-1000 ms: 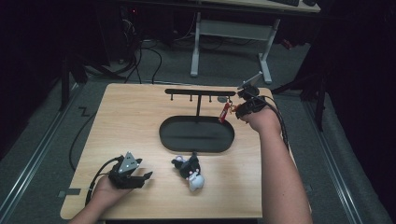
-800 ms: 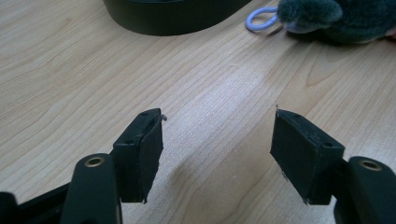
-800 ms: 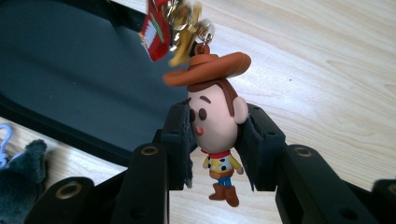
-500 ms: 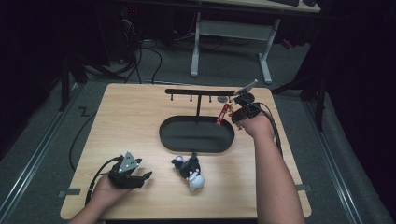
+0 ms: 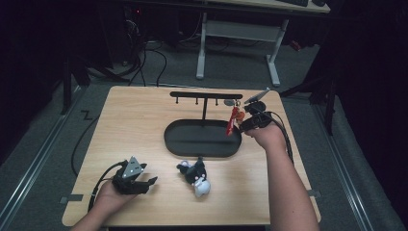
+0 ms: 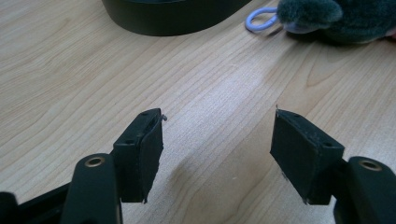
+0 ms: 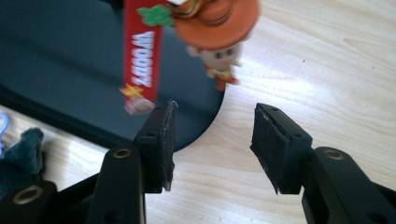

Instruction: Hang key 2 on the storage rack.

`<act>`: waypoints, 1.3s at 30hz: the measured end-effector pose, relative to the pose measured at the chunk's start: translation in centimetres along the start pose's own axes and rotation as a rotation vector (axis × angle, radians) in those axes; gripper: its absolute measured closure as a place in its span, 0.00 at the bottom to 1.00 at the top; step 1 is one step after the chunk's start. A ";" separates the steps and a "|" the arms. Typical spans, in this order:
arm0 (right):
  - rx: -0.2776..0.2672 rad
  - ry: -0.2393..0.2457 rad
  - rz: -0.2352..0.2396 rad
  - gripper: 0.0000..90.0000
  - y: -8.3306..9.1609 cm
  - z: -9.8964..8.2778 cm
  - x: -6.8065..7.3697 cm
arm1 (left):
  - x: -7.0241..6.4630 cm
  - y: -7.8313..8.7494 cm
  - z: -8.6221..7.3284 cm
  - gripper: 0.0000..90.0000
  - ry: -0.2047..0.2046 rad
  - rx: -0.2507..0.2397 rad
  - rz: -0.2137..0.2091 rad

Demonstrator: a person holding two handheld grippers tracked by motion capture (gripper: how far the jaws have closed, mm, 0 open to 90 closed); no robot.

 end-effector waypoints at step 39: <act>-0.536 -0.100 0.128 0.55 -5.1 -22.3 1.1 | -3.3 -0.9 1.8 0.51 0.066 -0.037 -0.103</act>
Point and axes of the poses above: each handheld gripper's, and its own axes: y roughly backward along the jaws, z roughly out of its top, x roughly to its left, the point moved 2 cm from there along -y, roughly forward along the jaws, and after that the axes turned 5 degrees about x, right-handed, at the moved point
